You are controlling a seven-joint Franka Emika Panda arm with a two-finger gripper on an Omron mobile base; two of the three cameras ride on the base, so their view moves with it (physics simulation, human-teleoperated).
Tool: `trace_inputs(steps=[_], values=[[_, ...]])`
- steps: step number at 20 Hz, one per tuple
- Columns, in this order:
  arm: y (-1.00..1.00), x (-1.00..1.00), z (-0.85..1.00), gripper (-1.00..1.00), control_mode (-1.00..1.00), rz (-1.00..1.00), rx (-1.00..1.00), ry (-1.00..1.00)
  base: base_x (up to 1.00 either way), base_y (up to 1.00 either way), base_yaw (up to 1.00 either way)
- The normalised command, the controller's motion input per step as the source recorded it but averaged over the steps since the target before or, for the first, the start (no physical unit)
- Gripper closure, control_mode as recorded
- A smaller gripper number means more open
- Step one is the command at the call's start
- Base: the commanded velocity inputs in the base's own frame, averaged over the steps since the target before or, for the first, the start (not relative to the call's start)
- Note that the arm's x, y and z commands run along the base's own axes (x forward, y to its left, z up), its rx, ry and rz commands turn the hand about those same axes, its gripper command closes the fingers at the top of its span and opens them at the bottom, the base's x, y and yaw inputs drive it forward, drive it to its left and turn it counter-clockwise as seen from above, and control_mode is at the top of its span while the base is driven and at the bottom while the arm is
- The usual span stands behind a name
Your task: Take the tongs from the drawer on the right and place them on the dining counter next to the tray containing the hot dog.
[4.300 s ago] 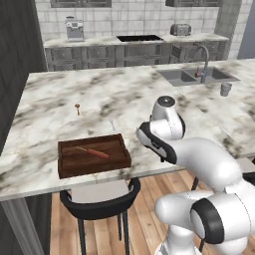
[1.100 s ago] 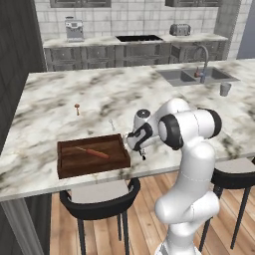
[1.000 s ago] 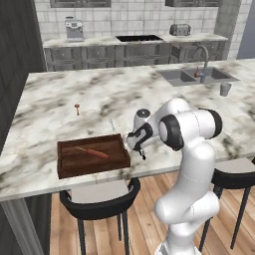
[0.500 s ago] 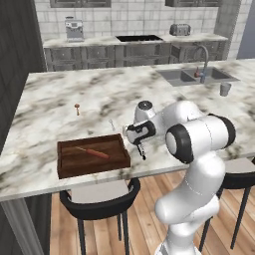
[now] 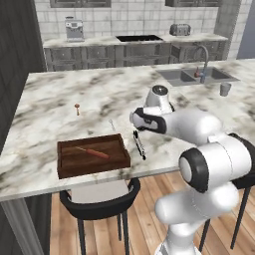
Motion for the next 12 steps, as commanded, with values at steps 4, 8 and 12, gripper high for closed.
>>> trace_inputs(steps=[4, 8, 12], values=[[-0.26, -0.47, 0.98, -1.00, -1.00, 0.00, 0.00, -0.10, 0.00, 0.00, 0.00], [-0.25, -0.58, 0.85, -1.00, -1.00, -0.03, 0.00, -0.18, 0.00, 0.00, 0.00], [-0.23, -0.71, 0.66, -1.00, -1.00, -0.05, 0.01, -0.27, 0.00, 0.00, 0.00]])
